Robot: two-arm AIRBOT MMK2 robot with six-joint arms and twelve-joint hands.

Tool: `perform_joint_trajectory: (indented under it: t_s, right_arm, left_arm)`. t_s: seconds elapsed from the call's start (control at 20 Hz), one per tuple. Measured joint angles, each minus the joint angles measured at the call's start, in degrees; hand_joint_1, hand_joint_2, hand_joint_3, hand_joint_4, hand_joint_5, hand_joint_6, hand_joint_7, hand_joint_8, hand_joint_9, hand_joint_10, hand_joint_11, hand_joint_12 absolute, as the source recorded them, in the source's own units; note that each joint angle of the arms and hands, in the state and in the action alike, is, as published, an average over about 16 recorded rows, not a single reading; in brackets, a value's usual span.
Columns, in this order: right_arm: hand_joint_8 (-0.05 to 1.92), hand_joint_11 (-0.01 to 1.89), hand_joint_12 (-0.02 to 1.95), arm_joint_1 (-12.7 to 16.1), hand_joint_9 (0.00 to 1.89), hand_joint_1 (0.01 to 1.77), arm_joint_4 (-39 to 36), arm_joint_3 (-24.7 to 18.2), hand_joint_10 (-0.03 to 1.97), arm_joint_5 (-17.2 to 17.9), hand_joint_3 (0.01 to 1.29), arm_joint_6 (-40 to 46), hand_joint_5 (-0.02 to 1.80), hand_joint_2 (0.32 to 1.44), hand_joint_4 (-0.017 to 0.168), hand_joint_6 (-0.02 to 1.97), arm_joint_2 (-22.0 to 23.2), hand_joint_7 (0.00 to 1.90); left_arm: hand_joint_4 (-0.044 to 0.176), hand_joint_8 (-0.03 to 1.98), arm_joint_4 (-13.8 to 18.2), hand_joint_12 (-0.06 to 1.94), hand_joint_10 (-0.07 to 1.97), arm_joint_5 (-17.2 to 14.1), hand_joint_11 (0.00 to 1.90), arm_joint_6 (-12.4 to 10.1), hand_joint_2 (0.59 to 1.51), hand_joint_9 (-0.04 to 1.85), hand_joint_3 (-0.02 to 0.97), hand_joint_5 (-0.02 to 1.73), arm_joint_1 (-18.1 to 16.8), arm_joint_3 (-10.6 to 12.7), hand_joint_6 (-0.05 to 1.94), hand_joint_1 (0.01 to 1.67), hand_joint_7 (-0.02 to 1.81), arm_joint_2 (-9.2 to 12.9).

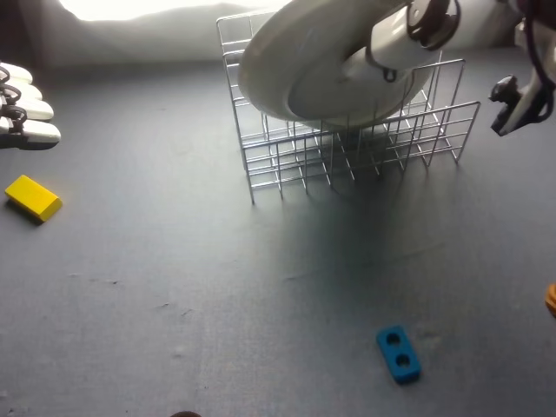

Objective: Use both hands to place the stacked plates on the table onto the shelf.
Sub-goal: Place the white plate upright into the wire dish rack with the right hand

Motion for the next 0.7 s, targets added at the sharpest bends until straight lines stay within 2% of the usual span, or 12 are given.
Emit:
perform_joint_trajectory:
  t_s: [0.6,0.7]
  right_arm:
    - [0.77,0.72,1.06,-2.05,1.21,1.22,-0.05,5.29,0.03,-1.73,0.01,0.22,1.00,0.98,0.007,0.98,-4.81,1.06]
    - [0.76,0.72,1.07,-2.53,1.19,1.23,-0.02,5.78,0.10,-1.87,0.01,0.26,1.00,0.99,0.007,0.97,-5.20,1.07]
  left_arm:
    - [0.007,-0.01,0.45,-0.01,0.01,-0.30,0.01,-0.01,1.006,0.02,0.009,0.02,-0.45,0.00,0.02,0.02,0.02,0.00]
    - [0.007,-0.01,0.56,-0.01,0.01,-0.31,0.01,-0.01,1.006,0.02,0.009,0.02,-0.45,0.00,0.02,0.02,0.02,0.00]
